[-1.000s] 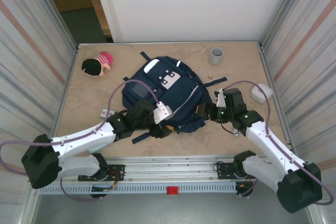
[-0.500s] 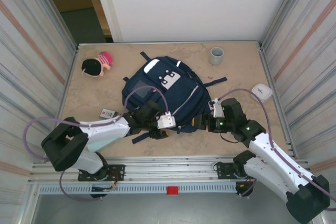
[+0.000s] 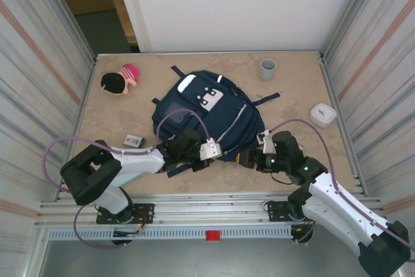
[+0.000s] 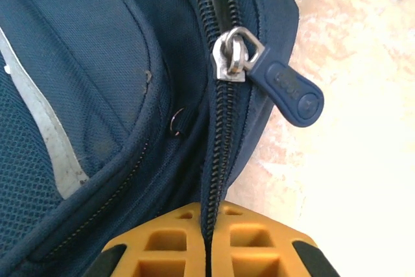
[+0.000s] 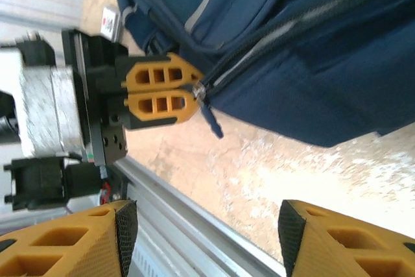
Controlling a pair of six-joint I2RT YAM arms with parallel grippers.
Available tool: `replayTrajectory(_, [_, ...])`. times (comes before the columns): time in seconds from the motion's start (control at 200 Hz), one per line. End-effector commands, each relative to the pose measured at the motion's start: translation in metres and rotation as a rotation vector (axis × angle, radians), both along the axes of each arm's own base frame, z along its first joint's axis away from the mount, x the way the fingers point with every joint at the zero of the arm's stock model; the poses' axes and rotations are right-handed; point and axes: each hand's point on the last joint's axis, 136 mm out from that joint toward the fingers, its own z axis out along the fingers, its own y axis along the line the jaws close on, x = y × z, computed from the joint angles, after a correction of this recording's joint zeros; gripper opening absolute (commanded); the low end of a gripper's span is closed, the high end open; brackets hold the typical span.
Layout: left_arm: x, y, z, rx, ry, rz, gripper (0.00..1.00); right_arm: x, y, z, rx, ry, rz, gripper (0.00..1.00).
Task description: Pack books, pencil case, and school supplies into a backpack
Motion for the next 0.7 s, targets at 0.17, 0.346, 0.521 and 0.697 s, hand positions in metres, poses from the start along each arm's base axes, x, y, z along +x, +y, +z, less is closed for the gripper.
replayTrajectory(0.17, [-0.008, -0.024, 0.023, -0.157, 0.07, -0.038, 0.02, 0.002, 0.021, 0.0, 0.096, -0.051, -0.048, 0.63])
replayTrajectory(0.346, [-0.014, -0.029, 0.02, -0.167, 0.114, -0.061, 0.02, 0.012, 0.024, -0.001, 0.091, -0.096, -0.073, 0.64])
replayTrajectory(0.521, [-0.014, -0.032, 0.027, -0.19, 0.116, -0.069, 0.02, 0.017, 0.03, -0.005, 0.116, -0.071, -0.083, 0.6])
replayTrajectory(0.697, [-0.013, -0.032, 0.032, -0.195, 0.107, -0.069, 0.02, 0.024, 0.031, -0.009, 0.102, -0.052, -0.101, 0.58])
